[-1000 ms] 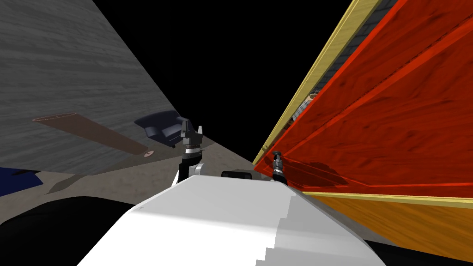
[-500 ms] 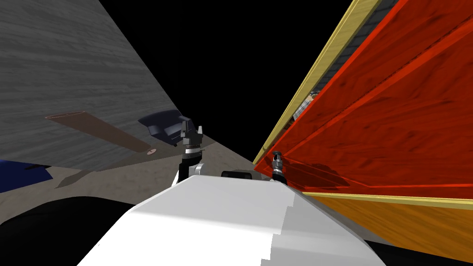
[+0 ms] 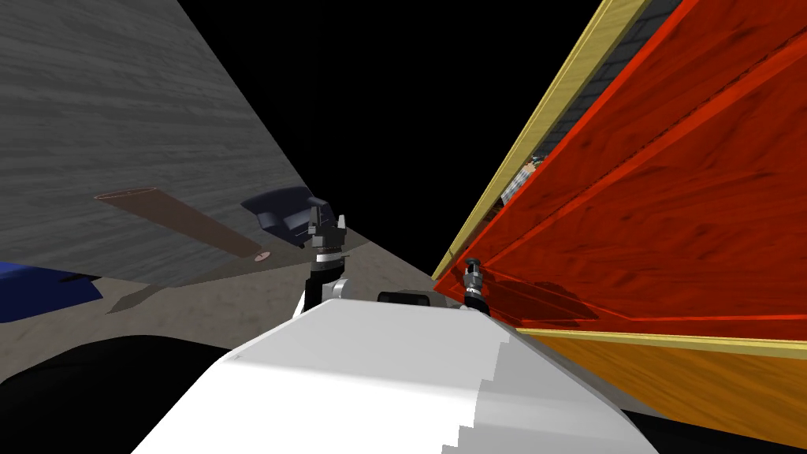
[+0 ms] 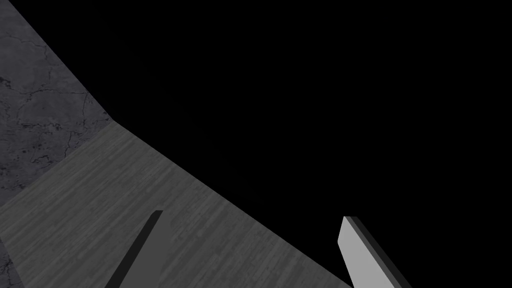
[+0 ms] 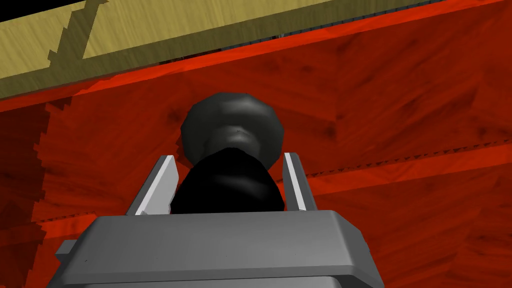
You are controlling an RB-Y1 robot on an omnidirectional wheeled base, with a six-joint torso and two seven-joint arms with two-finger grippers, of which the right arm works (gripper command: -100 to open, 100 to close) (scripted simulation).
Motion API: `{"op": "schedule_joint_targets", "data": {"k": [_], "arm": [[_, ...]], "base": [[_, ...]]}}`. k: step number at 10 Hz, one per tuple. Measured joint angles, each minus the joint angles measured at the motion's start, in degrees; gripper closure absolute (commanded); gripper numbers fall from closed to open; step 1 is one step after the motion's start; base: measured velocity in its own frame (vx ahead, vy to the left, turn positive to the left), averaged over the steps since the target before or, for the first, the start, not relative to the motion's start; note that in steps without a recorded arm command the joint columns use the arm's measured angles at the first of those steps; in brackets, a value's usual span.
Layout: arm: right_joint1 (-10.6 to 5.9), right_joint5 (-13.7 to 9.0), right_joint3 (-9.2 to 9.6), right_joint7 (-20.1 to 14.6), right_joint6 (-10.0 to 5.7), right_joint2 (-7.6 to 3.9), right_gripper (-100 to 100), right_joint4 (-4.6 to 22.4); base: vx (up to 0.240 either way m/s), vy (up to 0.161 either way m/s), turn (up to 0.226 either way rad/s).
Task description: Pull the door open
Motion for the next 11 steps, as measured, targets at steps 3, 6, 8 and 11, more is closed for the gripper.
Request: {"op": "schedule_joint_targets", "data": {"k": [3,6,8,11], "arm": [[-0.50,-0.6,0.51,-4.1,-0.42,-0.09,100,0.6],[-0.65,-1.5,0.97,-8.5,-0.48,-0.19,100,0.4],[-0.86,-1.9,1.22,-11.1,-0.64,-0.22,100,0.5],[-1.14,-2.7,1.68,-15.6,-0.83,-0.31,100,0.4]], "base": [[-0.037,-0.006,0.037],[-0.031,-0.004,0.024],[-0.035,-0.005,0.040],[-0.031,-0.009,0.025]]}}
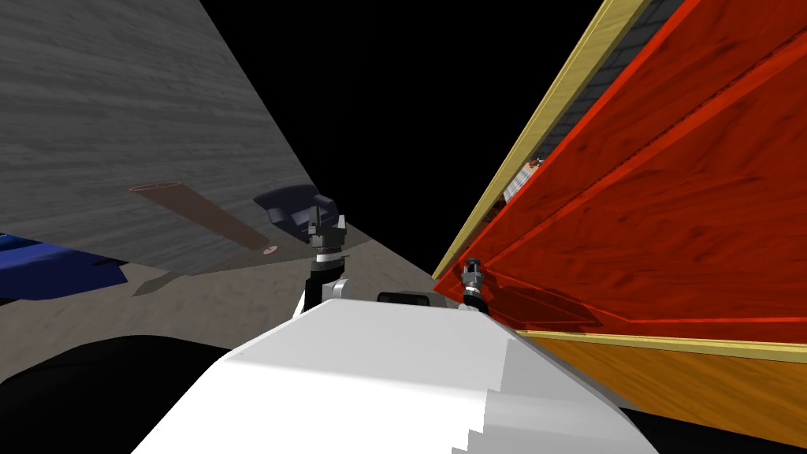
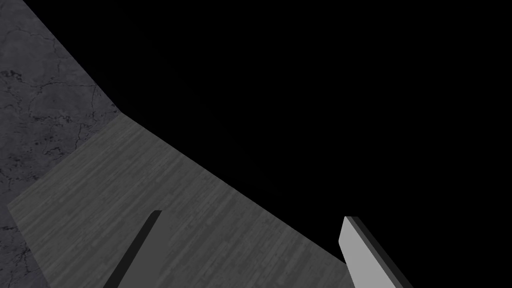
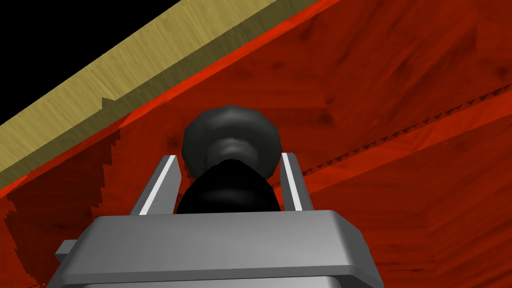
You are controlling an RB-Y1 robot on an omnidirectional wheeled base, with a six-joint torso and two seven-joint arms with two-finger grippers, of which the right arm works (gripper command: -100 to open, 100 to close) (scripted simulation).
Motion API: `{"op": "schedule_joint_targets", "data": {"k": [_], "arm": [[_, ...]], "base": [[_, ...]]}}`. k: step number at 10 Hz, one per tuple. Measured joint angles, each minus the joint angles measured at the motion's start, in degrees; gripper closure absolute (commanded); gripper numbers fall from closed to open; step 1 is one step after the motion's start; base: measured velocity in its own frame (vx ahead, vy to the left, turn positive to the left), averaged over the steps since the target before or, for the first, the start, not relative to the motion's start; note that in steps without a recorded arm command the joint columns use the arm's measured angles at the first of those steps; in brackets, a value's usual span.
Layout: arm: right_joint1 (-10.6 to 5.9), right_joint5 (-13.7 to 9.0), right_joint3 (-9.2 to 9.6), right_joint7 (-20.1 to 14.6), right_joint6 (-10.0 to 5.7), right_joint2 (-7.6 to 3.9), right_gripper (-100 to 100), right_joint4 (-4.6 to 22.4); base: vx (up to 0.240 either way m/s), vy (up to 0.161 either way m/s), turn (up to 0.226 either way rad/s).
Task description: Pull the door open
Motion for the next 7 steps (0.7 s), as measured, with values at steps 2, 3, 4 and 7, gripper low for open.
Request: {"op": "schedule_joint_targets", "data": {"k": [2,3,4,7], "arm": [[-0.06,-0.4,0.20,-2.5,-0.04,-0.10,100,-0.2],[-0.14,-0.8,0.34,-4.1,-0.07,-0.17,100,-0.3],[-0.35,-0.9,0.51,-5.5,-0.23,-0.14,100,0.0],[-0.49,-1.6,0.84,-9.5,-0.27,-0.26,100,-0.2]], "base": [[-0.040,-0.004,0.037],[-0.037,-0.009,0.023],[-0.028,-0.007,0.035],[-0.022,-0.006,0.021]]}}
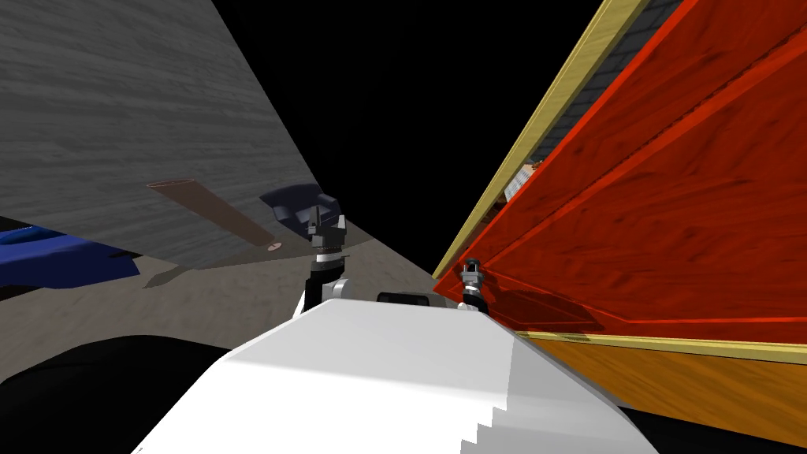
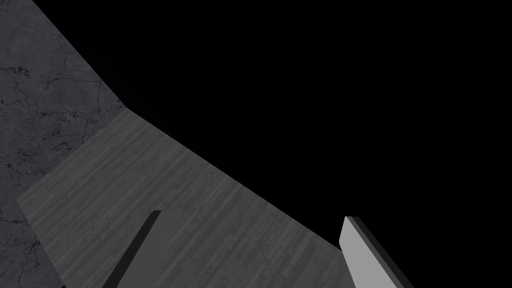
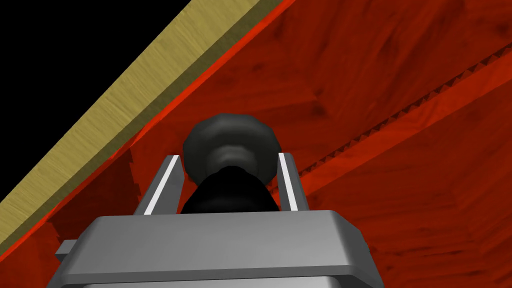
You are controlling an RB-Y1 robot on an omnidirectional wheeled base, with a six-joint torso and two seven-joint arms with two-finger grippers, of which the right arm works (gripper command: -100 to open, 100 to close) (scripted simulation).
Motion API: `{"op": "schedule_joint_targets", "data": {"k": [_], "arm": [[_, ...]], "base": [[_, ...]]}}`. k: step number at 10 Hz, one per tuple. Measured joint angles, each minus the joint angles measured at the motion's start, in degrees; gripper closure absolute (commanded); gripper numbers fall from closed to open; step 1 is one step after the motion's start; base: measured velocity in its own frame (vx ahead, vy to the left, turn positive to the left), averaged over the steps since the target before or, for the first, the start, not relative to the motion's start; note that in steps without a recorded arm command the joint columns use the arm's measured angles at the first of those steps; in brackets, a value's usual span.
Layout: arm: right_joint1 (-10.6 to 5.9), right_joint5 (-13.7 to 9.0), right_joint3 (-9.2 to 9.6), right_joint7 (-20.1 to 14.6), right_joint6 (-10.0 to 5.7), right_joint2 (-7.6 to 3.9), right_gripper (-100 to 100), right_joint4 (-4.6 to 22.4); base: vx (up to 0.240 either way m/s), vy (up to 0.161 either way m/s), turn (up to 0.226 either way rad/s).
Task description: Pull the door open
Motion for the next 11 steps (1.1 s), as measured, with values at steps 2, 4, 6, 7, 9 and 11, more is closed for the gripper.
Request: {"op": "schedule_joint_targets", "data": {"k": [2,4,6,7,9,11], "arm": [[-0.07,-0.4,0.22,-2.6,-0.23,-0.14,100,0.0],[-0.36,-0.9,0.45,-5.4,-0.34,-0.14,100,0.0],[-0.63,-1.2,0.68,-8.0,-0.47,-0.18,100,0.2],[-0.36,-1.5,0.72,-9.3,-0.37,-0.30,100,-0.3],[-0.62,-2.0,0.99,-12.1,-0.52,-0.38,100,-0.2],[-0.36,-2.3,1.21,-14.7,-0.74,-0.50,100,-0.6]], "base": [[-0.031,-0.011,0.036],[-0.031,-0.006,0.022],[-0.025,-0.007,0.022],[-0.034,-0.014,0.041],[-0.028,-0.009,0.024],[-0.020,-0.007,0.016]]}}
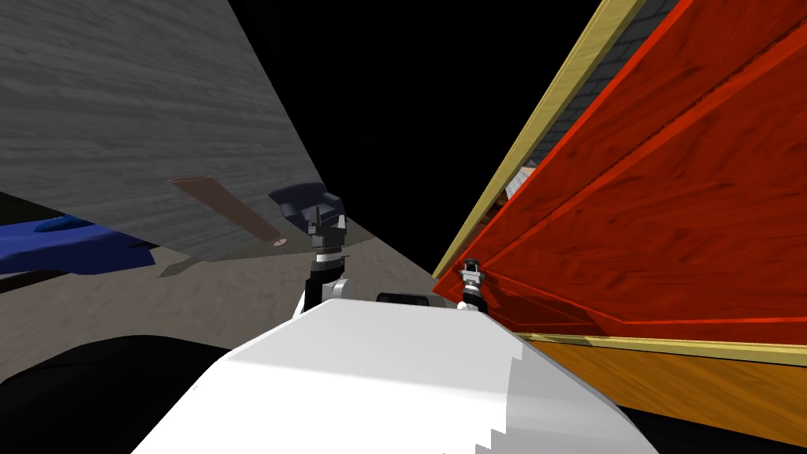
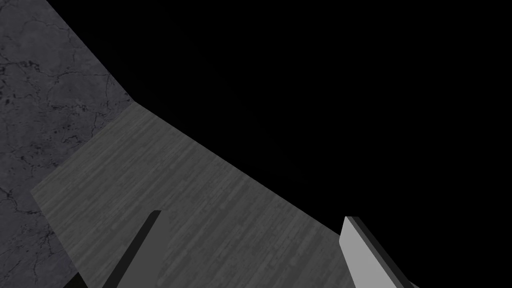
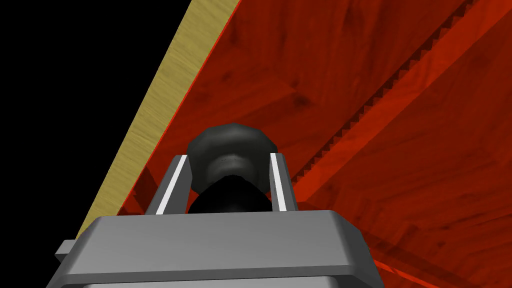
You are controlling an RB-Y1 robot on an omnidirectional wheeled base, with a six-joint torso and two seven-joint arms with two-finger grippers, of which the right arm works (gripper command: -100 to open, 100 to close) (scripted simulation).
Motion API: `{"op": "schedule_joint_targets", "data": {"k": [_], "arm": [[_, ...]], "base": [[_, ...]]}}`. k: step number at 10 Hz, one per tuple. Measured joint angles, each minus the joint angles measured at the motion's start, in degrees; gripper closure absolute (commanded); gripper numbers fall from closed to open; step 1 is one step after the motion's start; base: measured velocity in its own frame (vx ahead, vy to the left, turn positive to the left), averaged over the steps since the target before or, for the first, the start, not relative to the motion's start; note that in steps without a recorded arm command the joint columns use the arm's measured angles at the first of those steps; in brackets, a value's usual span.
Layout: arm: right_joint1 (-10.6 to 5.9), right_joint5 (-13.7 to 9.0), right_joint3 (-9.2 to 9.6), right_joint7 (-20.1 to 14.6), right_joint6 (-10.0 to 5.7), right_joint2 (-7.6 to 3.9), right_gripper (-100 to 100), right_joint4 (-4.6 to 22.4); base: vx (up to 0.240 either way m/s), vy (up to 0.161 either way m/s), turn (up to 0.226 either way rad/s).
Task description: Pull the door open
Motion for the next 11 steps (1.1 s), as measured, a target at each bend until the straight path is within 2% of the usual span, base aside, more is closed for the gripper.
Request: {"op": "schedule_joint_targets", "data": {"k": [3,6,7,8,11], "arm": [[-0.65,-0.6,0.35,-4.2,-0.32,0.04,100,0.6],[-0.70,-1.4,0.47,-8.0,0.07,-0.23,100,-0.2],[-1.23,-1.5,0.67,-9.6,-0.12,-0.19,100,0.6],[-0.45,-1.9,0.66,-10.8,-0.01,-0.39,100,-0.7],[-0.65,-2.4,0.98,-14.6,-0.38,-0.34,100,-0.5]], "base": [[-0.024,-0.014,0.027],[-0.024,-0.013,0.024],[-0.022,-0.016,0.034],[-0.021,-0.007,0.013],[-0.020,-0.013,0.018]]}}
